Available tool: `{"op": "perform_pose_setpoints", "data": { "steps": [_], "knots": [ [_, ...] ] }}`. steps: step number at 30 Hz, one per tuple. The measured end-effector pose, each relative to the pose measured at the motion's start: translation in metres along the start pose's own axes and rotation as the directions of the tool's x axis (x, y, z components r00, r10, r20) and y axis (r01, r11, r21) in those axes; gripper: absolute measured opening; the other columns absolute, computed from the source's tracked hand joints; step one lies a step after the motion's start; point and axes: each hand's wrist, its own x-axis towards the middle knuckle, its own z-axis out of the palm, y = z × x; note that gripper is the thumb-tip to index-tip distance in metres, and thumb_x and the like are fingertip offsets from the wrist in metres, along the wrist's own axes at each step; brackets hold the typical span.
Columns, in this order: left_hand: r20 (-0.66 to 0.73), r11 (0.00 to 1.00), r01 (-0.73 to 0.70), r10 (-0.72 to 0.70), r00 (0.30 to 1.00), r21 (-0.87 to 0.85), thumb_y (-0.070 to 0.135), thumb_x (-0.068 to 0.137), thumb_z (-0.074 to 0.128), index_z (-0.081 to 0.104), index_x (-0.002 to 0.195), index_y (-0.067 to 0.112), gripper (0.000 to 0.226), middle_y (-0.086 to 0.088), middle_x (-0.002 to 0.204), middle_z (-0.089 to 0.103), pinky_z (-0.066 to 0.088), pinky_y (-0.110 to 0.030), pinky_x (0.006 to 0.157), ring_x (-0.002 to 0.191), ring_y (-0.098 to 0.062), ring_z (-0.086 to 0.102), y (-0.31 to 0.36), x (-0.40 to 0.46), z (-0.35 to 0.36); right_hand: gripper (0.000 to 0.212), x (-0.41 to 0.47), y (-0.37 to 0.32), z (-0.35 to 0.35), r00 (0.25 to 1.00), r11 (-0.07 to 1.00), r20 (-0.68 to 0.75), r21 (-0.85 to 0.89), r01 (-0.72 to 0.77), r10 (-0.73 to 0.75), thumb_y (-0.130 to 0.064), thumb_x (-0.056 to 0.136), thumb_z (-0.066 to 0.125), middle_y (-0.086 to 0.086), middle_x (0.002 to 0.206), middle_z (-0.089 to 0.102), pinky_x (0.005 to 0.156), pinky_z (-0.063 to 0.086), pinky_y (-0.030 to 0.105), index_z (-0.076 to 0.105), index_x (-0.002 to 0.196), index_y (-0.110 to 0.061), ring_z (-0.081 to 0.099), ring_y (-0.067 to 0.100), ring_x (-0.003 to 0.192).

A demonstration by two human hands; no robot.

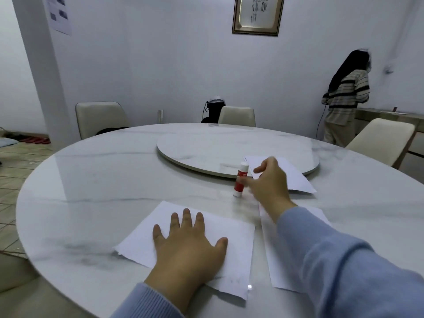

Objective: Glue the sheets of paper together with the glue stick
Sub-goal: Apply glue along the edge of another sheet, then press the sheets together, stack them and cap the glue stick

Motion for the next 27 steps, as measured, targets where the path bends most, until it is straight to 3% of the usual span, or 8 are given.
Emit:
{"op": "perform_pose_setpoints", "data": {
  "steps": [2, 4, 7, 9, 12, 15, 22, 27],
  "knots": [
    [-0.006, 1.000, 0.006, -0.006, 1.000, -0.007, 0.066, 0.086, 0.021, -0.003, 0.150, 0.026, 0.079, 0.000, 0.160, -0.010, -0.008, -0.055, 0.115, 0.146, -0.024, -0.011, 0.001, 0.000, 0.000, 0.045, 0.005, -0.002, -0.027, 0.990, 0.992, -0.063, -0.009, 0.129, -0.129, -0.026, 0.069, 0.083, -0.001, 0.073, 0.050, 0.058, 0.038, 0.030, 0.039, 0.076, -0.017, 0.043, 0.016, 0.062],
    [-0.013, 1.000, 0.015, -0.015, 1.000, -0.014, 0.066, 0.086, 0.021, -0.002, 0.150, 0.026, 0.079, 0.000, 0.160, -0.010, -0.008, -0.056, 0.115, 0.147, -0.024, -0.011, 0.002, 0.001, 0.001, 0.041, 0.007, 0.000, -0.057, 0.984, 0.979, 0.043, -0.101, 0.177, -0.173, -0.021, 0.070, 0.081, 0.001, 0.070, 0.055, 0.057, 0.038, 0.029, 0.040, 0.069, -0.018, 0.043, 0.018, 0.059],
    [-0.018, 0.999, 0.029, -0.029, 0.999, -0.019, 0.065, 0.086, 0.021, -0.001, 0.150, 0.025, 0.079, -0.002, 0.160, -0.009, -0.007, -0.057, 0.115, 0.147, -0.025, -0.010, 0.004, 0.000, 0.001, 0.027, 0.005, 0.026, -0.092, 0.917, 0.913, 0.398, -0.383, 0.141, 0.025, -0.022, 0.069, 0.083, -0.001, 0.082, 0.059, 0.063, 0.042, 0.024, 0.058, 0.079, -0.017, 0.052, 0.018, 0.074],
    [-0.026, 0.999, 0.040, -0.040, 0.999, -0.028, 0.065, 0.086, 0.021, -0.001, 0.150, 0.024, 0.079, -0.002, 0.160, -0.009, -0.006, -0.057, 0.115, 0.147, -0.025, -0.010, 0.005, -0.002, 0.001, 0.038, -0.001, 0.047, -0.102, 0.841, 0.831, 0.498, -0.545, 0.116, 0.209, -0.033, 0.069, 0.081, -0.004, 0.109, 0.059, 0.084, 0.043, 0.021, 0.063, 0.102, -0.026, 0.055, 0.013, 0.101],
    [-0.035, 0.997, 0.058, -0.060, 0.998, -0.045, 0.065, 0.086, 0.022, 0.001, 0.150, 0.024, 0.079, -0.002, 0.160, -0.008, -0.006, -0.057, 0.115, 0.147, -0.025, -0.009, 0.007, -0.002, 0.001, 0.063, -0.008, 0.055, -0.106, 0.828, 0.801, 0.491, -0.592, 0.089, 0.271, -0.046, 0.073, 0.075, -0.004, 0.131, 0.052, 0.096, 0.037, 0.021, 0.054, 0.130, -0.029, 0.050, 0.013, 0.119],
    [-0.032, 0.995, 0.072, -0.074, 0.997, -0.065, 0.064, 0.085, 0.025, 0.006, 0.149, 0.024, 0.078, -0.003, 0.160, -0.004, -0.004, -0.057, 0.115, 0.147, -0.026, -0.006, 0.009, -0.002, 0.000, 0.070, -0.006, 0.051, -0.105, 0.832, 0.785, 0.490, -0.609, 0.114, 0.259, -0.045, 0.075, 0.074, -0.005, 0.135, 0.052, 0.100, 0.037, 0.022, 0.047, 0.137, -0.028, 0.050, 0.012, 0.120],
    [-0.029, 0.996, 0.050, -0.052, 0.998, -0.077, 0.048, 0.093, 0.020, 0.014, 0.147, 0.026, 0.058, -0.005, 0.160, 0.000, 0.000, -0.057, 0.115, 0.147, -0.028, -0.003, 0.010, -0.005, -0.004, 0.068, -0.006, 0.044, -0.101, 0.885, 0.715, 0.426, -0.677, 0.175, 0.187, -0.048, 0.069, 0.076, -0.014, 0.113, 0.055, 0.096, 0.038, 0.027, 0.048, 0.131, -0.040, 0.046, 0.020, 0.116],
    [0.017, 1.000, -0.003, 0.002, 1.000, 0.019, 0.044, 0.093, 0.018, 0.003, 0.149, 0.029, 0.060, -0.003, 0.160, -0.006, 0.003, -0.052, 0.116, 0.147, -0.026, -0.003, 0.009, -0.008, -0.006, 0.057, -0.006, 0.031, -0.131, 0.867, 0.717, 0.470, -0.661, 0.222, 0.165, -0.038, 0.068, 0.078, -0.008, 0.108, 0.054, 0.086, 0.040, 0.026, 0.051, 0.117, -0.051, 0.050, 0.016, 0.100]
  ]
}}
